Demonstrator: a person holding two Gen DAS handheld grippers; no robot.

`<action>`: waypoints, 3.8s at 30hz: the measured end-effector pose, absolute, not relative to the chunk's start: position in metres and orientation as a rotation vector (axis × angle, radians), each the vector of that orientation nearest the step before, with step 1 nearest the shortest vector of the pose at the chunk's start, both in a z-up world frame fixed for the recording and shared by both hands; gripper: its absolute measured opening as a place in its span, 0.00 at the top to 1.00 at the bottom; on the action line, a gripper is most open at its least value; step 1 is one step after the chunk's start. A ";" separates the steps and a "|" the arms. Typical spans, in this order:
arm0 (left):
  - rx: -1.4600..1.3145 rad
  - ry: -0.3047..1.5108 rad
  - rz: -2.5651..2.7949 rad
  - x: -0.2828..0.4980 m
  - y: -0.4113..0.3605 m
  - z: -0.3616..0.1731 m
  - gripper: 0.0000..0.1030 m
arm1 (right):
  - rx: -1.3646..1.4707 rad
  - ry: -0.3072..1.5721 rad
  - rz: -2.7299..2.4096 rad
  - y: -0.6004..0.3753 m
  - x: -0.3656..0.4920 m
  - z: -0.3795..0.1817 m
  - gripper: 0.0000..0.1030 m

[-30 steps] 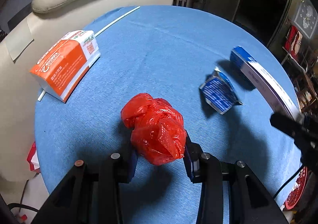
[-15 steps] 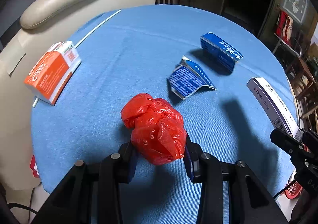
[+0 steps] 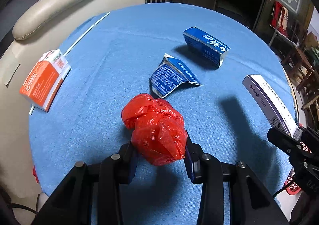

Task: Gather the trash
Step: 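Lift the medicine box and red bag and carry them toward the wastebasket, then lower the medicine box into the wastebasket and open the right gripper, then open the left gripper over the wastebasket to drop the red bag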

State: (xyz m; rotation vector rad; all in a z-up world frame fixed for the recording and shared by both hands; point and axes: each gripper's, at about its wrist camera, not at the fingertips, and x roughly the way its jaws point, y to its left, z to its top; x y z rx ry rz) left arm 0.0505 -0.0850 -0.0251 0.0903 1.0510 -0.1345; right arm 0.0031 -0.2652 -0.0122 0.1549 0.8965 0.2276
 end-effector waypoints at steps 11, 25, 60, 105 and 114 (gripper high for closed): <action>0.128 1.045 -0.173 0.047 -0.108 -0.021 0.60 | 0.200 0.881 0.200 -0.284 -0.007 -0.011 0.54; 0.218 1.020 -0.340 0.031 -0.187 -0.009 0.60 | 0.308 0.847 0.077 -0.342 -0.042 -0.008 0.54; 0.407 0.998 -0.753 -0.043 -0.356 -0.008 0.60 | 0.490 0.821 -0.340 -0.509 -0.159 -0.024 0.54; 0.428 1.093 -0.922 -0.057 -0.416 -0.030 0.28 | 0.635 0.759 -0.557 -0.566 -0.204 -0.025 0.36; 0.281 1.070 -0.799 -0.016 -0.352 -0.009 0.28 | 0.609 0.741 -0.545 -0.560 -0.193 -0.008 0.36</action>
